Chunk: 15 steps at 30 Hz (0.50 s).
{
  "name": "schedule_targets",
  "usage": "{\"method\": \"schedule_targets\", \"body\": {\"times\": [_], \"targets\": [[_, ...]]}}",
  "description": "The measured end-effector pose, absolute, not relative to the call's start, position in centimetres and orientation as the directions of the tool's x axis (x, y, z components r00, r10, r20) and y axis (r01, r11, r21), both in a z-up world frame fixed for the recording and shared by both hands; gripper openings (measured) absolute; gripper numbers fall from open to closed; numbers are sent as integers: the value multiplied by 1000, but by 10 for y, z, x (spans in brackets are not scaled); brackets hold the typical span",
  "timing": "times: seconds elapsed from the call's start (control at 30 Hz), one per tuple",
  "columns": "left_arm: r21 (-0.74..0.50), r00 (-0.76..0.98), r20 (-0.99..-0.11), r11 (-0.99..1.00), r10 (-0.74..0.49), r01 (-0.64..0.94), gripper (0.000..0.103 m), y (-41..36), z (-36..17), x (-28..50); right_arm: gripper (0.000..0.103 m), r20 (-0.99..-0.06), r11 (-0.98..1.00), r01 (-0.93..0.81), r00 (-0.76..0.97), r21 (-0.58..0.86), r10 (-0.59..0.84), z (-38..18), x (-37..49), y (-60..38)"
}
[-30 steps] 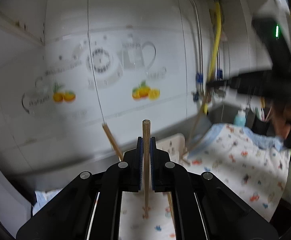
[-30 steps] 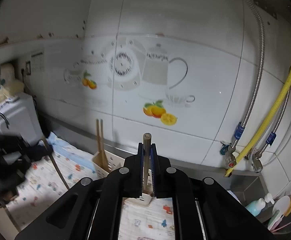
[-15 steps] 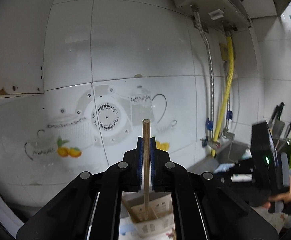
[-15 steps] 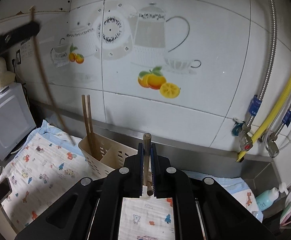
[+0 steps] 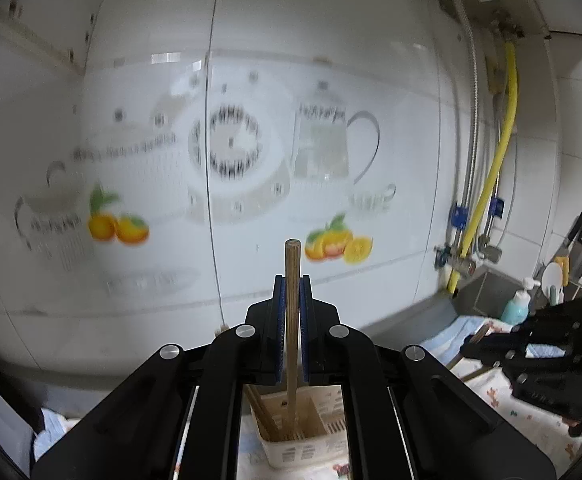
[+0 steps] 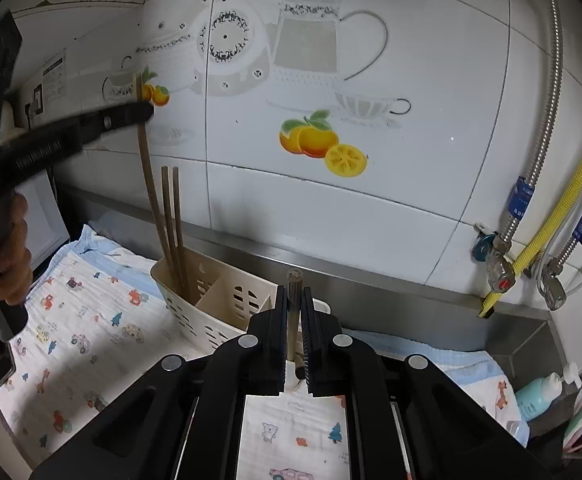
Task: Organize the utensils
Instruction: 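Drop the right tool's chopstick into the holder while the left tool lowers its chopstick in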
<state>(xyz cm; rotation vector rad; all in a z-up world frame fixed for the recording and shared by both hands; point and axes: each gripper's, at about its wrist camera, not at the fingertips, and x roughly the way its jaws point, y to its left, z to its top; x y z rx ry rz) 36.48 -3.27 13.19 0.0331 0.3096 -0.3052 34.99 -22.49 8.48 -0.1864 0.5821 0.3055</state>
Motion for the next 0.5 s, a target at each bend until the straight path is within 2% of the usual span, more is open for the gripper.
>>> {"method": "schedule_targets", "body": {"times": [0.33, 0.5], "targets": [[-29, 872, -400, 955, -281, 294, 6, -32, 92, 381, 8, -565, 942, -328, 793, -79, 229, 81, 348, -228], [-47, 870, -401, 955, -286, 293, 8, -29, 93, 378, 17, -544, 947, -315, 807, -68, 230, 88, 340, -233]]}}
